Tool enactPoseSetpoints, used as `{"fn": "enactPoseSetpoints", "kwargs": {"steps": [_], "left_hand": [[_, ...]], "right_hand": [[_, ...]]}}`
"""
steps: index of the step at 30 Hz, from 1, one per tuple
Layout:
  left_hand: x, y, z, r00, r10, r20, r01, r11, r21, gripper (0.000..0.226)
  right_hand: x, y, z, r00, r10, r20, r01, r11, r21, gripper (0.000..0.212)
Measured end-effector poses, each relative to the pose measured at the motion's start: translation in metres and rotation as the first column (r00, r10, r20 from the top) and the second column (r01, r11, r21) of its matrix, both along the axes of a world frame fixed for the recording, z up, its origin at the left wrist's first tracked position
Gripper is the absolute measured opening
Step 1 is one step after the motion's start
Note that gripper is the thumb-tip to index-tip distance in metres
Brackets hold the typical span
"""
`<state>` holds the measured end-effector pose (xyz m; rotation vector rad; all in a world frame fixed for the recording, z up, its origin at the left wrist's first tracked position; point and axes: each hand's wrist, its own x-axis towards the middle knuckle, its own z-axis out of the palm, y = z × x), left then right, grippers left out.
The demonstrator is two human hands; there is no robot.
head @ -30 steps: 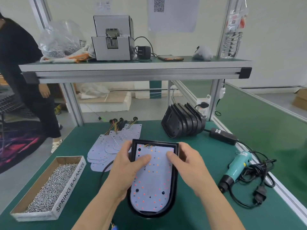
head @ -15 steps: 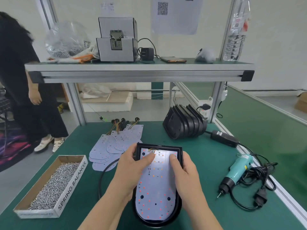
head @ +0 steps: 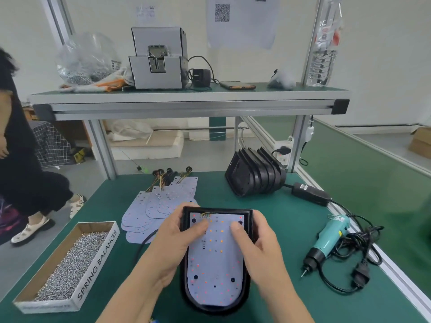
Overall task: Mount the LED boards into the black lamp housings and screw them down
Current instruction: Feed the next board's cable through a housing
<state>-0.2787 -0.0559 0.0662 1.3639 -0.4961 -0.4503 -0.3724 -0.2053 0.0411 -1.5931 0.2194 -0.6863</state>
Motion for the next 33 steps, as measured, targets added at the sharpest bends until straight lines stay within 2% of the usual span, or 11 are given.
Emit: {"fn": "enactPoseSetpoints", "kwargs": {"steps": [2, 4, 8, 11, 16, 18, 20, 22, 24, 29, 33], "left_hand": [[0.008, 0.002, 0.010, 1.000, -0.008, -0.028, 0.008, 1.000, -0.009, 0.025], [0.016, 0.003, 0.018, 0.996, -0.061, -0.059, 0.059, 0.998, -0.039, 0.028], [0.016, -0.005, 0.028, 0.982, -0.161, -0.097, 0.156, 0.986, -0.055, 0.028], [0.015, -0.008, 0.029, 0.966, -0.224, -0.133, 0.208, 0.971, -0.120, 0.040], [0.025, 0.001, 0.034, 0.975, -0.192, -0.114, 0.170, 0.970, -0.174, 0.044], [0.029, 0.009, 0.036, 0.982, -0.177, -0.060, 0.166, 0.974, -0.155, 0.032], [0.032, 0.015, 0.036, 0.982, -0.191, 0.005, 0.189, 0.972, -0.139, 0.024], [0.036, 0.018, 0.034, 0.981, -0.196, 0.001, 0.194, 0.967, -0.166, 0.022], [0.039, 0.020, 0.028, 0.978, -0.201, -0.056, 0.185, 0.959, -0.216, 0.022], [0.043, 0.021, -0.001, 0.957, -0.160, -0.243, 0.104, 0.968, -0.227, 0.026], [0.052, 0.029, -0.031, 0.910, -0.040, -0.412, -0.049, 0.978, -0.204, 0.036]], "right_hand": [[-0.001, -0.011, 0.002, 0.984, 0.174, 0.046, -0.179, 0.966, 0.188, 0.028], [-0.001, -0.020, 0.003, 0.955, 0.270, 0.119, -0.295, 0.886, 0.357, 0.031], [0.008, -0.012, -0.001, 0.943, 0.334, 0.004, -0.328, 0.926, 0.187, 0.053], [0.017, -0.008, 0.001, 0.984, 0.122, -0.130, -0.115, 0.992, 0.056, 0.046], [0.033, -0.032, 0.006, 0.976, 0.216, 0.011, -0.214, 0.955, 0.205, 0.007], [0.034, -0.048, 0.029, 0.987, 0.150, 0.061, -0.153, 0.987, 0.052, 0.020], [0.032, -0.062, 0.057, 0.995, 0.070, 0.077, -0.046, 0.962, -0.270, 0.019], [0.028, -0.068, 0.077, 0.995, 0.030, 0.098, 0.031, 0.823, -0.567, 0.015], [0.024, -0.069, 0.086, 0.992, 0.002, 0.129, 0.095, 0.666, -0.740, 0.020], [0.027, -0.061, 0.077, 0.986, 0.013, 0.166, 0.140, 0.474, -0.870, 0.024], [0.036, -0.045, 0.054, 0.998, 0.044, 0.039, 0.010, 0.533, -0.846, 0.023]]}}
